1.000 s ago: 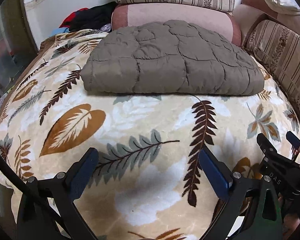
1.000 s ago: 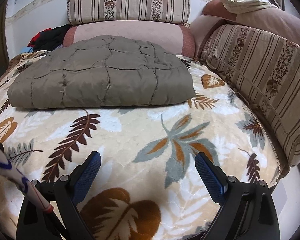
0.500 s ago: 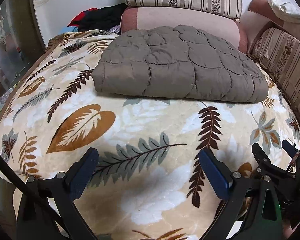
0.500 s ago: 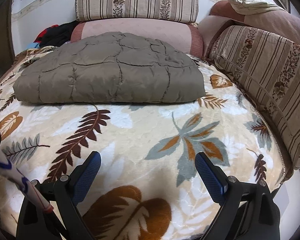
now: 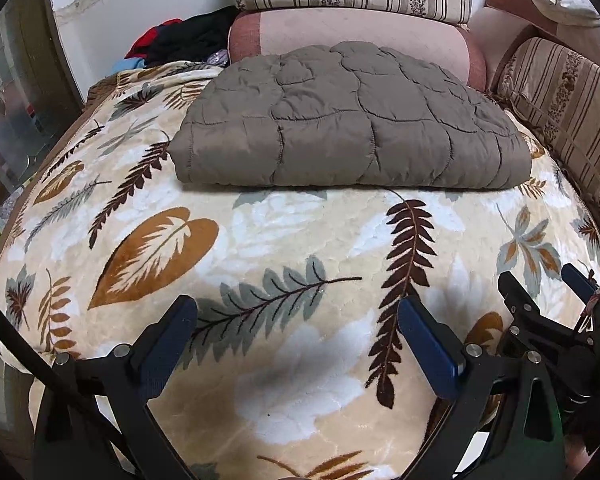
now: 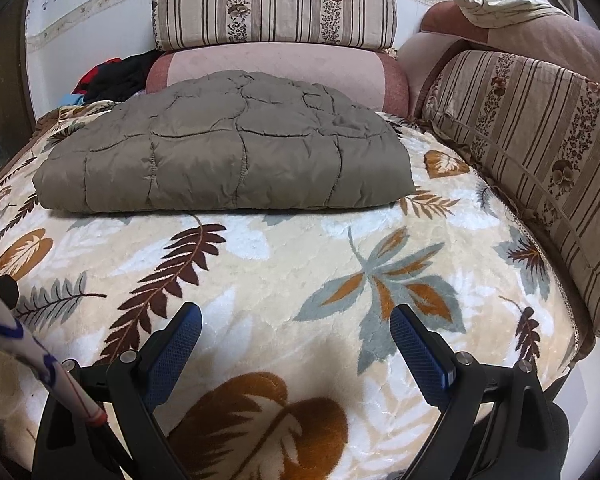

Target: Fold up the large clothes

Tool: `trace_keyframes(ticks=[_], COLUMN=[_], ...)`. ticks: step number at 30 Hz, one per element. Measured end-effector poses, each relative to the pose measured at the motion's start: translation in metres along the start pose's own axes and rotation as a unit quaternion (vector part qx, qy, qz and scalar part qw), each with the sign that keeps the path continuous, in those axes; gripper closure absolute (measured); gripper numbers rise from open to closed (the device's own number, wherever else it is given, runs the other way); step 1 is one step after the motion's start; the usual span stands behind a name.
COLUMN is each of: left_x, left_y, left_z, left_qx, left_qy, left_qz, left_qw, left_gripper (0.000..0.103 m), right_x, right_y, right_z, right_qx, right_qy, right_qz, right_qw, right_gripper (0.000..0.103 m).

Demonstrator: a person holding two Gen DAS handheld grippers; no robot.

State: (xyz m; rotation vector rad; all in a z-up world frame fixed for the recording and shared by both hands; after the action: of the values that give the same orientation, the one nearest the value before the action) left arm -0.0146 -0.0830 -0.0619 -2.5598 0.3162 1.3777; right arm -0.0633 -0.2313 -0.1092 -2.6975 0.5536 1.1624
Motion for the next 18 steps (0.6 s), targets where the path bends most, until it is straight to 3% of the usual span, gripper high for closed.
trace_keyframes(ticks=[18], left_x=[0.006], left_y=[-0.003], left_z=[0.001], left_qx=[-0.005], left_qy=[-0.009], left_qz=[0.009], left_qw=[0.9999], left_gripper=[0.003], right_x=[0.001], right_y=[-0.011], right_z=[0.004], right_qx=[-0.018], right_qy=[-0.004], right_qz=[-0.002], right_qw=[1.000], right_gripper=[0.006])
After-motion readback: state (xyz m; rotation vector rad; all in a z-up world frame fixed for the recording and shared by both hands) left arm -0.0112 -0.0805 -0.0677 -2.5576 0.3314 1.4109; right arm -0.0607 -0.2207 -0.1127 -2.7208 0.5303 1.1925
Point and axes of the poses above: each gripper's, at about its wrist camera, not at the fingertips, and x roughly the way its jaws point, y to its right, z to its underside, the point moved 1 cm from there along x, roughly the way its jaws point, and after that the axes turned 6 degrees about x, right-handed, at the moved point
